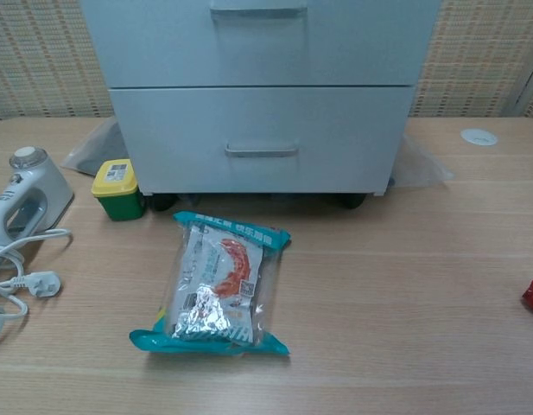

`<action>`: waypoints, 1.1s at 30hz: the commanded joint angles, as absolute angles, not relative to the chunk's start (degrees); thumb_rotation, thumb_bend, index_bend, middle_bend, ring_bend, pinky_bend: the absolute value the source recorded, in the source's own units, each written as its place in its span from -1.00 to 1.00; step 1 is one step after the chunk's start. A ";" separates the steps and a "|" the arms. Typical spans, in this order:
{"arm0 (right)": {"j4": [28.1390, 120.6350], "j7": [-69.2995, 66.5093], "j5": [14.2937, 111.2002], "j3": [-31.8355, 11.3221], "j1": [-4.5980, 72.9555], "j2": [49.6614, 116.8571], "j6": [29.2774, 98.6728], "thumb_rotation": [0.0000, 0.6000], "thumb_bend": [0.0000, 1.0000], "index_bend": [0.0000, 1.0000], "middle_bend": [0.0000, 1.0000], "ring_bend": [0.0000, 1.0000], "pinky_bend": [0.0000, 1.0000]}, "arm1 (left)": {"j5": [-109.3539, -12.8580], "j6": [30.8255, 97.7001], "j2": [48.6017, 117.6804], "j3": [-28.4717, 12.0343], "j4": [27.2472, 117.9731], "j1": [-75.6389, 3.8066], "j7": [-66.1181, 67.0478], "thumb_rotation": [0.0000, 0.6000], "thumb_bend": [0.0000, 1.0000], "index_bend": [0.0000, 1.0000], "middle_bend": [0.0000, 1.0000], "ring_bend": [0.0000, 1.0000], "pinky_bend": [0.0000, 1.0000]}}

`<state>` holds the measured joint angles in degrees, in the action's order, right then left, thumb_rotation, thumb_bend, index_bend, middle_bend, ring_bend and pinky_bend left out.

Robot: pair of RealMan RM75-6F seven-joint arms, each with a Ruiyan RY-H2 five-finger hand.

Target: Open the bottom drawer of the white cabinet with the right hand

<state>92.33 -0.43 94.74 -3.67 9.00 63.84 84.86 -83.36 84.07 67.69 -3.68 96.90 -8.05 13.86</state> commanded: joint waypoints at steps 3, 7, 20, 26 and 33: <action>97.94 5.84 94.56 -4.95 14.10 62.38 77.32 1.00 -0.32 -0.55 0.74 0.77 0.81 | -83.52 84.12 67.52 -3.55 97.25 -7.99 13.96 1.00 -0.50 -1.00 -1.00 -1.00 -0.82; 101.51 9.57 93.38 -6.46 18.20 62.60 71.96 1.00 -0.13 -0.65 0.82 0.88 0.90 | -83.76 84.20 67.33 -3.46 97.54 -7.96 14.03 1.00 -0.50 -1.00 -1.00 -1.00 -0.82; 105.49 17.57 82.88 -10.95 30.56 65.82 55.57 1.00 0.04 -0.66 0.91 1.00 0.98 | -83.82 83.69 67.43 -3.34 97.33 -8.18 14.07 1.00 -0.50 -1.00 -1.00 -1.00 -0.82; 104.95 21.57 77.56 -11.78 35.35 69.45 50.84 1.00 0.04 -0.66 0.91 1.00 0.98 | -83.70 83.70 67.49 -3.31 97.21 -8.11 13.83 1.00 -0.50 -1.00 -1.00 -1.00 -0.82; 102.97 25.52 72.85 -11.90 39.54 73.14 48.29 1.00 0.04 -0.66 0.91 1.00 0.98 | -83.77 83.66 67.19 -3.26 97.27 -8.11 13.73 1.00 -0.50 -1.00 -1.00 -1.00 -0.82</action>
